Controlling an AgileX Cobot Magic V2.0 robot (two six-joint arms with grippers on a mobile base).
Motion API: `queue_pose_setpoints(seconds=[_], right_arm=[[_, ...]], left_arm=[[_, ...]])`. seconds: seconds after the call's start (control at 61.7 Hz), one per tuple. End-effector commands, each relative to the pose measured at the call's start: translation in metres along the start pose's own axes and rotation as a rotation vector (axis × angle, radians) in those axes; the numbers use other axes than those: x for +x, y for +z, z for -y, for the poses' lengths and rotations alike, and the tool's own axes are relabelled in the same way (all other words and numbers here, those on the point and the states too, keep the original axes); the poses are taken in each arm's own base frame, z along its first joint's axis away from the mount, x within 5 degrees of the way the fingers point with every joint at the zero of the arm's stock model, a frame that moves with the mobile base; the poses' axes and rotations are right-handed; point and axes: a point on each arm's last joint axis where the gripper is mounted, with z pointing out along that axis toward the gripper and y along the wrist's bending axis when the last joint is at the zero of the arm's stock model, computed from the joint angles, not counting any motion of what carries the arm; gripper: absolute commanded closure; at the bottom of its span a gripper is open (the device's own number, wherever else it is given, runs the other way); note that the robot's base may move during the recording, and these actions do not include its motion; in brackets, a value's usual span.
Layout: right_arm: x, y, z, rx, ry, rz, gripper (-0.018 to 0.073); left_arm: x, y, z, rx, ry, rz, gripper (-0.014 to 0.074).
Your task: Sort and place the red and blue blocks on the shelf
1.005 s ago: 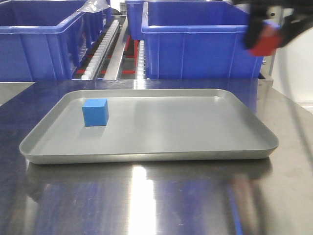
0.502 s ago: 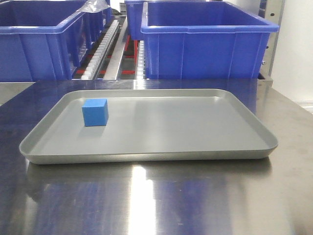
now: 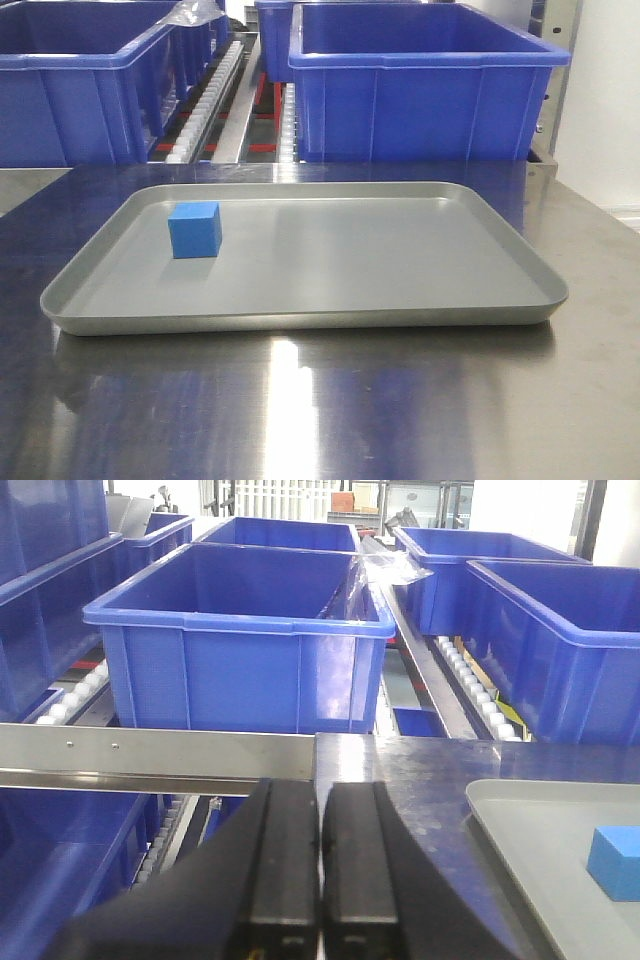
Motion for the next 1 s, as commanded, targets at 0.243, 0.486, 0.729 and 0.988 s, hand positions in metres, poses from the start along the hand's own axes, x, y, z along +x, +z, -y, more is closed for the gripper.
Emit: queue_pose_setpoints(seconds=[0.243,0.486,0.729,0.988], right_arm=[[-0.014,-0.0085,0.0002,0.002,-0.01,0.141,0.0228],[-0.014,-0.0085,0.0002,0.002,-0.01,0.141,0.0228],[-0.014,-0.0085,0.0002,0.002,-0.01,0.141,0.0228],[-0.014,-0.0085,0.0002,0.002,-0.01,0.141,0.0228]], left_arm=[[-0.0009,-0.0014,-0.0005,0.0,-0.013,0.079,0.0472],[-0.0009,-0.0014,-0.0005,0.0,-0.013,0.079,0.0472],[-0.0009,-0.0014,-0.0005,0.0,-0.013,0.079,0.0472],[-0.0009,-0.0014,-0.0005,0.0,-0.013,0.079,0.0472]])
